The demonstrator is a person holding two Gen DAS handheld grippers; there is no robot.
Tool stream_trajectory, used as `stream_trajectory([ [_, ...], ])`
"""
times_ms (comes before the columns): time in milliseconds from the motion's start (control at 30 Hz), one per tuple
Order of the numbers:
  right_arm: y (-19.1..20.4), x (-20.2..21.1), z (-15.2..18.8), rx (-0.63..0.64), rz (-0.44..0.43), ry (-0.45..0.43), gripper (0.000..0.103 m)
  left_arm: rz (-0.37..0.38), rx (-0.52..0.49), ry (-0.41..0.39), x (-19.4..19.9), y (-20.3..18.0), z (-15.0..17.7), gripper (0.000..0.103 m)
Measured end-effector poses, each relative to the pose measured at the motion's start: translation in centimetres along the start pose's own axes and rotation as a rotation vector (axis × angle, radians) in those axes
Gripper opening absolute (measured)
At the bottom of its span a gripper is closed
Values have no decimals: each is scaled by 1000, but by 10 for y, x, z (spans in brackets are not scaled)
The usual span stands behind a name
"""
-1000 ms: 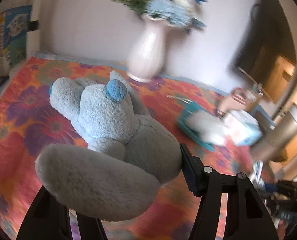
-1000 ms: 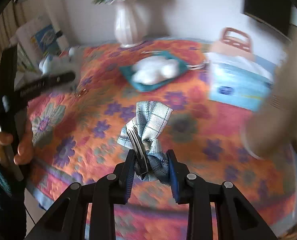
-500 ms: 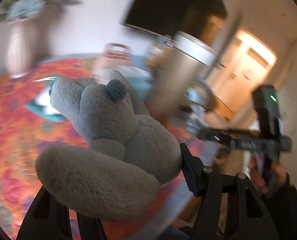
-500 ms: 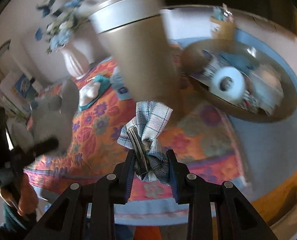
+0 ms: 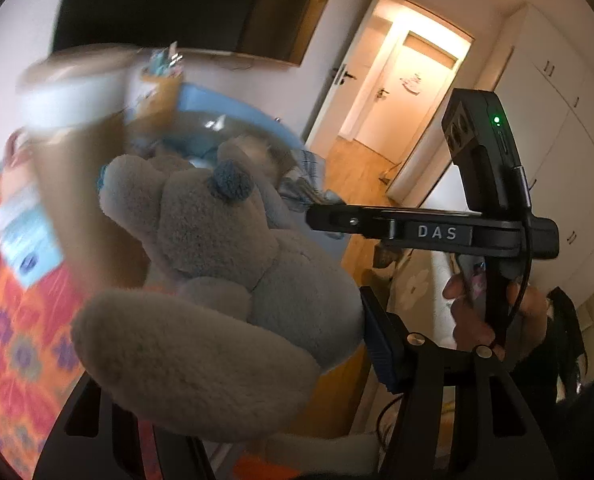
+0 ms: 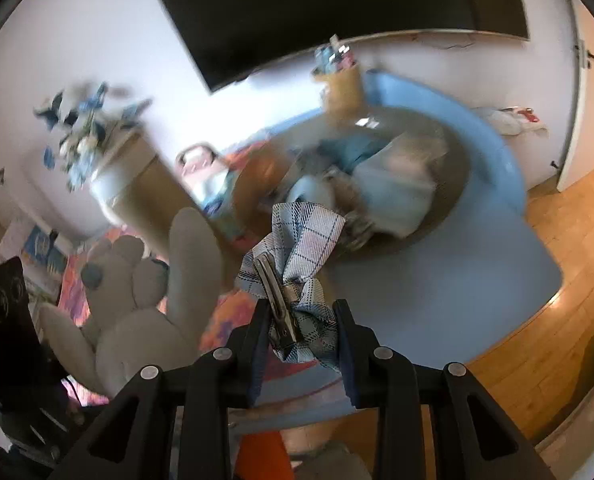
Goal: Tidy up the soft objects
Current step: 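Carry bunny with left tool while right tool carries scrunchie to tray, then open left tool over tray while right tool releases scrunchie onto tray, then move both open tools back over the quilt toward the white plush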
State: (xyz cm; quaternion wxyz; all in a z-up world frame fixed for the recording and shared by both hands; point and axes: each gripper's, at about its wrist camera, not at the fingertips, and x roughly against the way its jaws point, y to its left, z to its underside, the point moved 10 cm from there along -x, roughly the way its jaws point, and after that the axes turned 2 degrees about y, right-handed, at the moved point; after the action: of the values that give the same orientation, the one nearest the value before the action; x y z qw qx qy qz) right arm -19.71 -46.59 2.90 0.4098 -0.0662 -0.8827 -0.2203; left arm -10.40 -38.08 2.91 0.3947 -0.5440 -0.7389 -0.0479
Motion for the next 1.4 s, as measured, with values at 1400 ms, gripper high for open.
stream_trajectory([
  [1400, -61, 8, -131, -155, -85, -153, 63, -540, -94, -234, -51, -14, -110, 86],
])
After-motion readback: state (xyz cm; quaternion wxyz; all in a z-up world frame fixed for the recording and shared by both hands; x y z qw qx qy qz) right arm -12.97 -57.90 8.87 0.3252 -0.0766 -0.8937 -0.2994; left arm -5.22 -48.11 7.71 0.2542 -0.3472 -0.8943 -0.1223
